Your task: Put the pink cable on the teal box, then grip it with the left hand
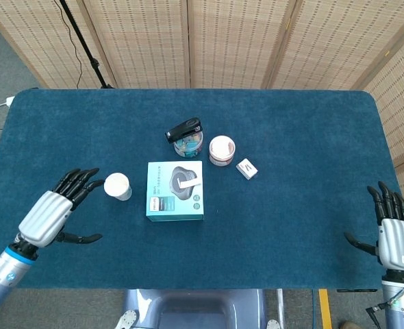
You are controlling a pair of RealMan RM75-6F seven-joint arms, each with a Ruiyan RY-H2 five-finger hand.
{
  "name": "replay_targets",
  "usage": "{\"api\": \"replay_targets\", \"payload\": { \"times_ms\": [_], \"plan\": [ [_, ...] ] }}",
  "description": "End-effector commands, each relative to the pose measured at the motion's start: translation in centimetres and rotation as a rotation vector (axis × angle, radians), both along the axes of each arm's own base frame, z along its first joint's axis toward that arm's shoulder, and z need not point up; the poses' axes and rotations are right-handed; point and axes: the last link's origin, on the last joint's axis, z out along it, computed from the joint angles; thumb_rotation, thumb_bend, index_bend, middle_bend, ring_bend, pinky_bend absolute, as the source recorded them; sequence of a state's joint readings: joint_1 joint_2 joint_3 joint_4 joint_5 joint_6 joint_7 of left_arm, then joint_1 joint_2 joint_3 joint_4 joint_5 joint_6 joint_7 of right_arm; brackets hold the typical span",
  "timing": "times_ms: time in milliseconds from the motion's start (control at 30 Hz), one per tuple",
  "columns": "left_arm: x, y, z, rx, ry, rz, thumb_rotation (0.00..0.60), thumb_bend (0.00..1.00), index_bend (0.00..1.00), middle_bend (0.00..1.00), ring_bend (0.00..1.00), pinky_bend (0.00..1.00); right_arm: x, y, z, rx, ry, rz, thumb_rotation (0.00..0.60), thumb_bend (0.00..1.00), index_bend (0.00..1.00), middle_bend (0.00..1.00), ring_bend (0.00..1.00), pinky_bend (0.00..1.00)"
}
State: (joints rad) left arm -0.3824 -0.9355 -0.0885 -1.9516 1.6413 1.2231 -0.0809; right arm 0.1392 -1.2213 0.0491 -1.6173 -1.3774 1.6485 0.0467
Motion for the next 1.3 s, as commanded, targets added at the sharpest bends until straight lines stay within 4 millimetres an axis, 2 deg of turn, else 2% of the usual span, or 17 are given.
{"api": "replay_targets", "payload": {
  "times_ms": [33, 267, 533, 700, 900, 1300],
  "plan": [
    [2.9, 1.8, -1.1, 0.017, 0.01, -0.018, 0.276, 0.0, 0.28, 0.0, 0.0, 0.0, 0.0, 0.3, 0.6, -0.021, -0.011, 0.01, 0.6, 0.0, 0.09, 0.0, 0.0, 0.0],
    [6.0, 4.3, -4.3, 0.005, 0.059, -0.006, 0.265, 0.0, 0.35, 0.0, 0.0, 0.0, -0.3, 0.5, 1.8, -0.058, -0.038, 0.013, 0.6, 0.0, 0.1, 0.0, 0.0, 0.0],
    [9.4, 6.6, -9.2, -0.012, 0.116, -0.017, 0.24, 0.0, 0.38, 0.0, 0.0, 0.0, -0.5, 0.2, 1.7, -0.037, -0.05, 0.0, 0.6, 0.0, 0.11, 0.0, 0.0, 0.0],
    [10.6, 7.5, -11.6, -0.024, 0.138, -0.011, 0.236, 0.0, 0.38, 0.0, 0.0, 0.0, -0.5, 0.1, 1.6, -0.032, -0.058, -0.003, 0.6, 0.0, 0.11, 0.0, 0.0, 0.0],
    [11.7, 8.5, -13.9, -0.032, 0.142, -0.013, 0.234, 0.0, 0.38, 0.0, 0.0, 0.0, -0.7, 0.1, 2.4, -0.055, -0.065, -0.012, 0.6, 0.0, 0.11, 0.0, 0.0, 0.0],
    [11.2, 8.5, -15.9, -0.016, 0.203, -0.014, 0.233, 0.0, 0.38, 0.0, 0.0, 0.0, -0.9, 0.0, 3.1, -0.061, -0.092, -0.012, 0.6, 0.0, 0.12, 0.0, 0.0, 0.0]
  ]
}}
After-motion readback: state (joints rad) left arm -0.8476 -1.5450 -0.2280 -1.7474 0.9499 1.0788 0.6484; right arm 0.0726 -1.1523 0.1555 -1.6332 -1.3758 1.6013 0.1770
